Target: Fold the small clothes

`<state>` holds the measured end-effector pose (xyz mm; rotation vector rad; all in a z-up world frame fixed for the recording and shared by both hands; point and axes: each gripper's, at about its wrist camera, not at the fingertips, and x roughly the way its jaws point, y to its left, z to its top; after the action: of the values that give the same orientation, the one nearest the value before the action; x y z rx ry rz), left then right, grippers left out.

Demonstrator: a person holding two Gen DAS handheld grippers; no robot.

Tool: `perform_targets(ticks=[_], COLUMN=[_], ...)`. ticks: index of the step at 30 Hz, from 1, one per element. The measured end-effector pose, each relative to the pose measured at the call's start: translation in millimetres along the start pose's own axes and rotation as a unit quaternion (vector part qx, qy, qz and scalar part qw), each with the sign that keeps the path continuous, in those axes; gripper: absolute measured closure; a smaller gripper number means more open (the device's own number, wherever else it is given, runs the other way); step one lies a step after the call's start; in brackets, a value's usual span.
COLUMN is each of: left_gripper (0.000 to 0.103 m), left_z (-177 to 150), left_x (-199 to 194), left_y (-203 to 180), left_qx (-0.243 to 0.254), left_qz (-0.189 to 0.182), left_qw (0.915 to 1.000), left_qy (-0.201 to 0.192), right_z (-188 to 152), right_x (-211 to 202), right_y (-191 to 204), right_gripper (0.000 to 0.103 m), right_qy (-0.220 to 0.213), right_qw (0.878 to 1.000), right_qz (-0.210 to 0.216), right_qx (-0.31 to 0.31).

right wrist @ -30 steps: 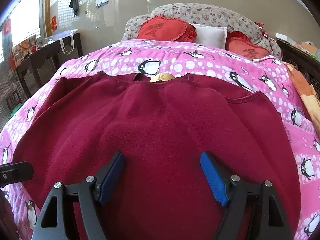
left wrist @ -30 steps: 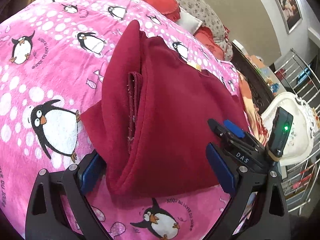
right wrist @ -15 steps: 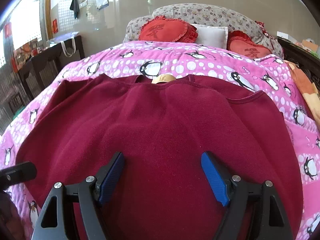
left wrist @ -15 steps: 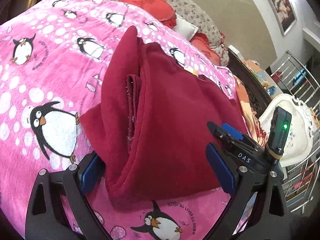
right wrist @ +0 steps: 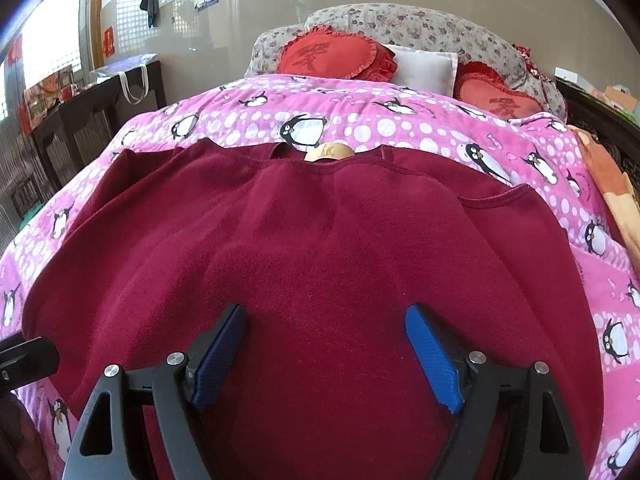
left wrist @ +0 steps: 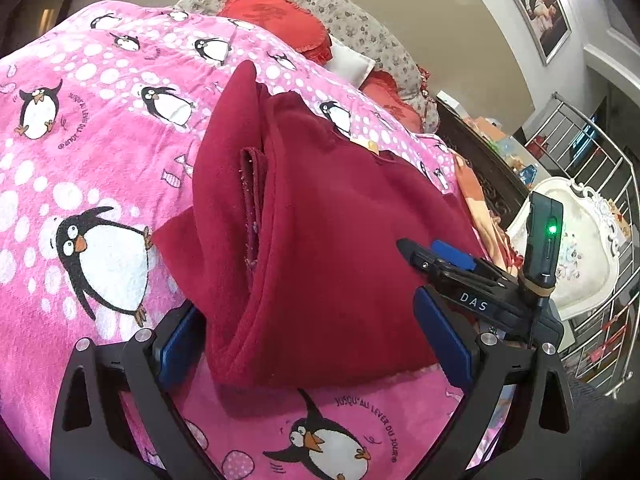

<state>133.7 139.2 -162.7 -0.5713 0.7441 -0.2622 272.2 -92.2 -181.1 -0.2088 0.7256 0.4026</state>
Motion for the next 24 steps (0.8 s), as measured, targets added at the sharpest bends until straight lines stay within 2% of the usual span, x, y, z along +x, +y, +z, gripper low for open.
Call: perform_targets(ticks=[10,18,24], left_gripper=[0.005,0.005,0.005], left_z=[-4,-4,-3], left_x=[-12,-28,-29], left_y=[7,16,20], left_qx=[-0.010,-0.054,-0.063], left_qz=[-0.036,-0.066,-0.094], left_qw=[0.9991,0.9946,0.9913], left_qy=[-0.022,-0.059,-0.068], right_z=[0,0,0], right_x=[0,0,-1], right_y=[2,2,1], right_gripper=[0.022,0.022,0.022], right_qy=[0.000,0.000,0.000], right_qw=[1.000,1.000,1.000], right_qz=[-0.007,-0.005,-0.003], right_qx=[-0.004,-0.002,0.000])
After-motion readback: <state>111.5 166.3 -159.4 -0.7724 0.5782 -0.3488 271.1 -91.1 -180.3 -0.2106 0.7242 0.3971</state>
